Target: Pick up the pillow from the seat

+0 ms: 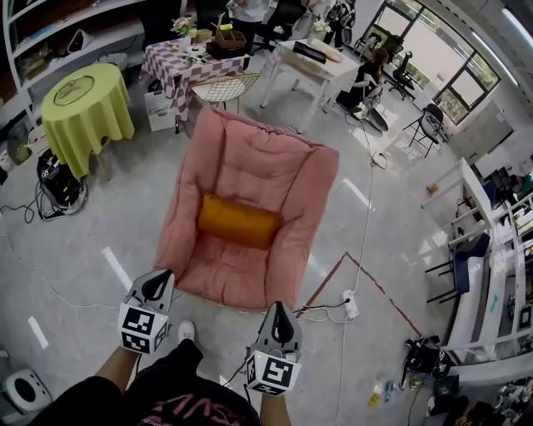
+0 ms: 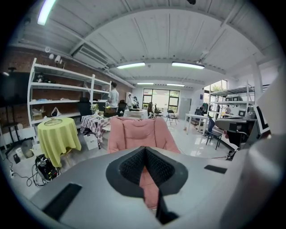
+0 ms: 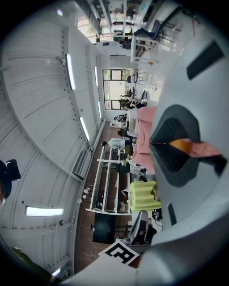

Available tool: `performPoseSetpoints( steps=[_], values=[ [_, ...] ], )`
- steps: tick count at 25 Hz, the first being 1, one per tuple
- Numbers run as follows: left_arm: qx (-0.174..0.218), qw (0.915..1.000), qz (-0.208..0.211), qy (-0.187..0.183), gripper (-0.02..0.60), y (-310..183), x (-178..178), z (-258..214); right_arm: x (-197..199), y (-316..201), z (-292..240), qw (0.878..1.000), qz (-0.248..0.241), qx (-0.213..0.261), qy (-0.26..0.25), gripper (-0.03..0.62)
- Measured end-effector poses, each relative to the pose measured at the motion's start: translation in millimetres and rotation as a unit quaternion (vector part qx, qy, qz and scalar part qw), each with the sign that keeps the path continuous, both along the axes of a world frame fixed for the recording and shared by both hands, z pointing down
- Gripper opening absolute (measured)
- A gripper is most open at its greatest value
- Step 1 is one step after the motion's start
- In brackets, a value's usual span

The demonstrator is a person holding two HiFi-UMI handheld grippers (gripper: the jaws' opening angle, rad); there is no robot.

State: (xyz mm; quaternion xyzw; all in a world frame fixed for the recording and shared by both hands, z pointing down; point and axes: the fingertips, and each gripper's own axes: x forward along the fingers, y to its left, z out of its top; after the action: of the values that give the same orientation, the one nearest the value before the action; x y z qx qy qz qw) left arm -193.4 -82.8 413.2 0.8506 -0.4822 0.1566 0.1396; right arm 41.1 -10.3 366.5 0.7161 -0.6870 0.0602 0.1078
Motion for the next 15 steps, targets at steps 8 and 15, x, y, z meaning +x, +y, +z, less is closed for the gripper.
performPoseSetpoints(
  steps=[8, 15],
  values=[
    [-0.007, 0.9996, 0.028, -0.003, 0.008, -47.7, -12.2, 1.6, -21.2, -46.9, 0.8, 1.0, 0.019, -0.005, 0.004, 0.02],
    [-0.002, 0.9992, 0.039, 0.001, 0.009, -71.8, -11.3, -1.4, -22.6, -64.8, -5.4, 1.0, 0.025, 0.003, 0.012, 0.02]
  ],
)
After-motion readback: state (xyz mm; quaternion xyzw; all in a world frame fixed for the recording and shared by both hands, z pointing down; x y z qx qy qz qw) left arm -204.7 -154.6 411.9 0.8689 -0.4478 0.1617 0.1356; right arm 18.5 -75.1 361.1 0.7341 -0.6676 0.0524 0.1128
